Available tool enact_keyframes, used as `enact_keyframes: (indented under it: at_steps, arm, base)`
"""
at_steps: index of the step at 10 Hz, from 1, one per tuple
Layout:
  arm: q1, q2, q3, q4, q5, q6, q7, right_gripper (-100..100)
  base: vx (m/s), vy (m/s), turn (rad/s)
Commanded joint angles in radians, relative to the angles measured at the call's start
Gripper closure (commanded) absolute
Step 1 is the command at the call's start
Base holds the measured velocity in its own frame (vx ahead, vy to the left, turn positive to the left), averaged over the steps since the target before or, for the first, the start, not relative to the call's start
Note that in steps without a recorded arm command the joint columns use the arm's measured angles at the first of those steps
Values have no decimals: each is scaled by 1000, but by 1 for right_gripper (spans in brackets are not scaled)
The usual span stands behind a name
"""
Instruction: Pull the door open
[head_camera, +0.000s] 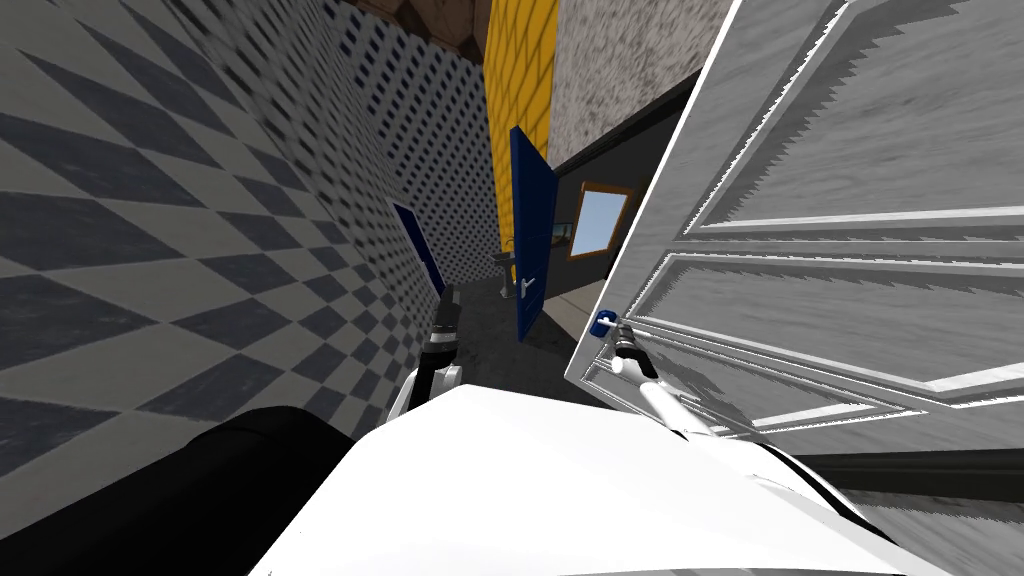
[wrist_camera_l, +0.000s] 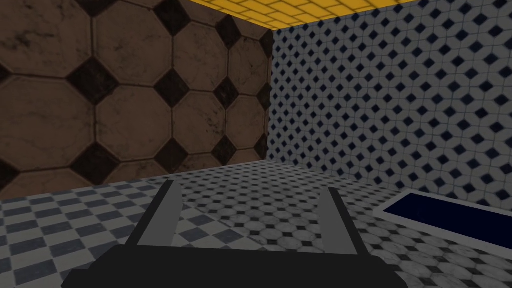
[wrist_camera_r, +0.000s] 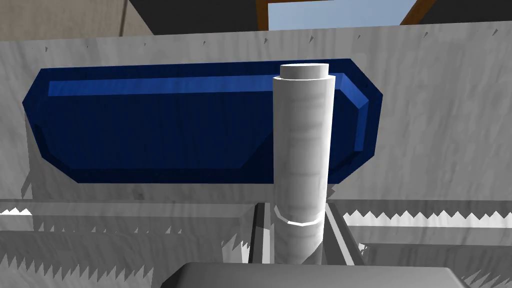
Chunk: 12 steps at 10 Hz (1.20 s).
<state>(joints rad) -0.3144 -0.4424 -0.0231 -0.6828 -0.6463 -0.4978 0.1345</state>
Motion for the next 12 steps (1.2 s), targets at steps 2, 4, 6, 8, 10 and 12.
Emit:
enact_keyframes:
  at_steps: [2,4,6,8,10,12]
  arm:
    - [4,-5,16,-12,9,1,-18,100]
    - [6,-5,29,-13,13,3,-27,100]
    - [10,-9,41,-20,17,2,-38,100]
    - [15,-16,61,-31,23,2,-57,100]
    - [21,-23,82,-43,29,2,-75,100]
    - [25,-30,99,-53,35,2,-91,100]
  base:
    - [-198,-36,76]
    - [-96,-15,54]
    - [-186,-18,90]
    - [-216,-46,98]
    - [-199,-50,110]
    - [-206,-64,103]
